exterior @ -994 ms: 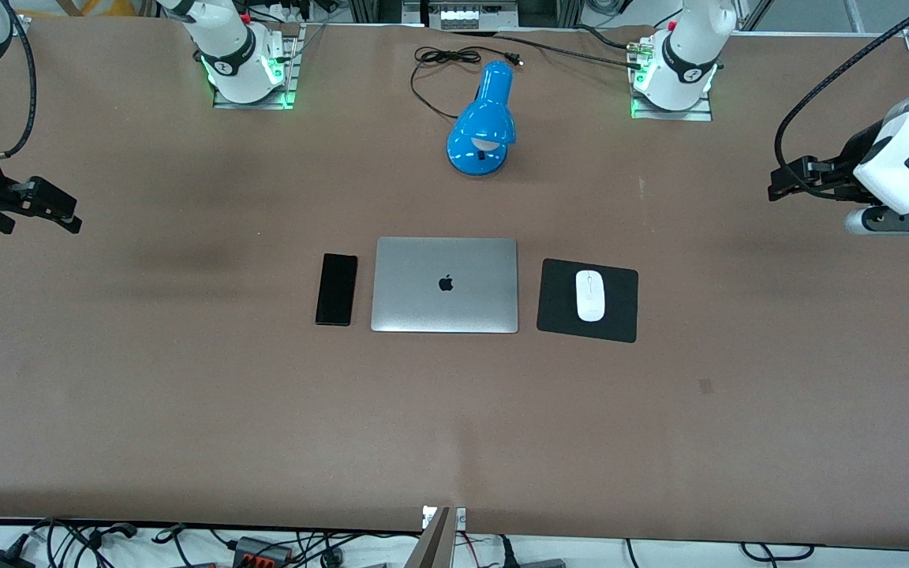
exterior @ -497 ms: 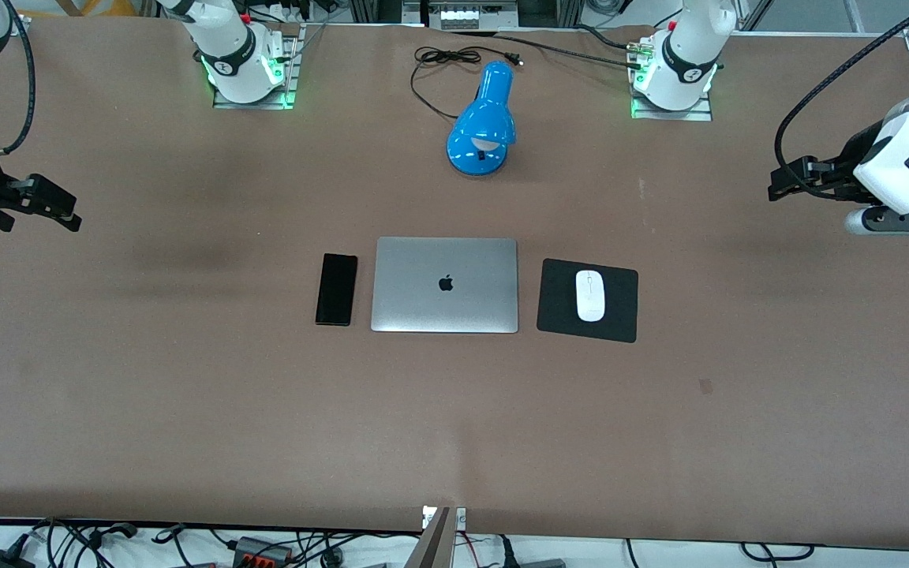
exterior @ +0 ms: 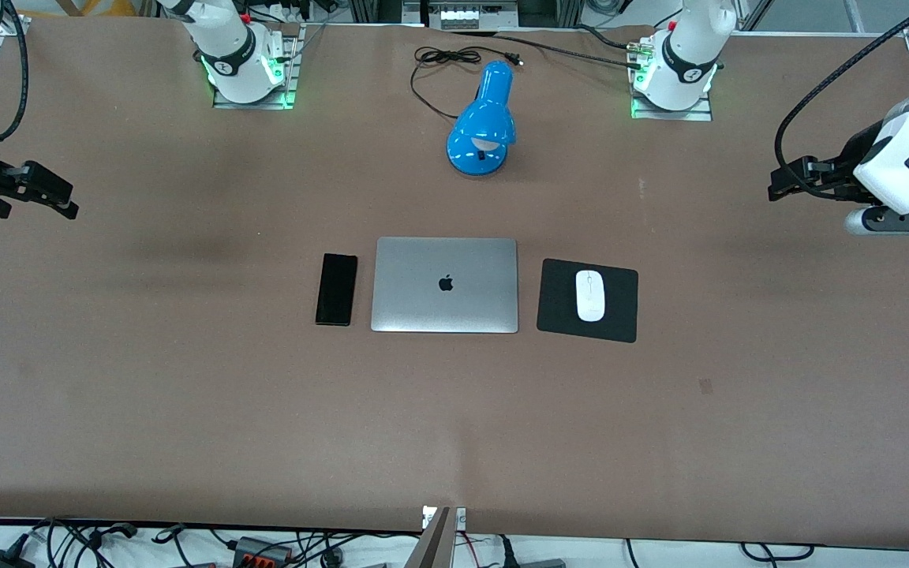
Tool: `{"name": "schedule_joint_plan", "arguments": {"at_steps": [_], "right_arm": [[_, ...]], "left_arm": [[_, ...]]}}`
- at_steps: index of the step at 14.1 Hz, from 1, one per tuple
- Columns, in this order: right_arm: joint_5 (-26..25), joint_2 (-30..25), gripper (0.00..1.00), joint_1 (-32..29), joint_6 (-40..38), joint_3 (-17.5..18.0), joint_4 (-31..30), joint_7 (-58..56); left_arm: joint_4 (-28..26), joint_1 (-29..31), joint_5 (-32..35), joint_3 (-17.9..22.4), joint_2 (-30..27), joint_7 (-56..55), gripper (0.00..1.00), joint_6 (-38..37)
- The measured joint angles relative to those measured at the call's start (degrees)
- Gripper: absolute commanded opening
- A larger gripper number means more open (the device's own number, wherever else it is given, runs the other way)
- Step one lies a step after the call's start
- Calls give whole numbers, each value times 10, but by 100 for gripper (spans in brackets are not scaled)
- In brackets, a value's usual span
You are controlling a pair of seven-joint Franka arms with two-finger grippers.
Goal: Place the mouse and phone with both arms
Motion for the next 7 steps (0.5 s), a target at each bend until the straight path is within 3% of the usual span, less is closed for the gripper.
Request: {"name": "schedule_joint_plan", "arguments": {"at_steps": [7], "right_arm": [[0,-6,100,0,-10,1,0,0]], "left_arm": [[0,0,0,0,0,0,100,0]]}}
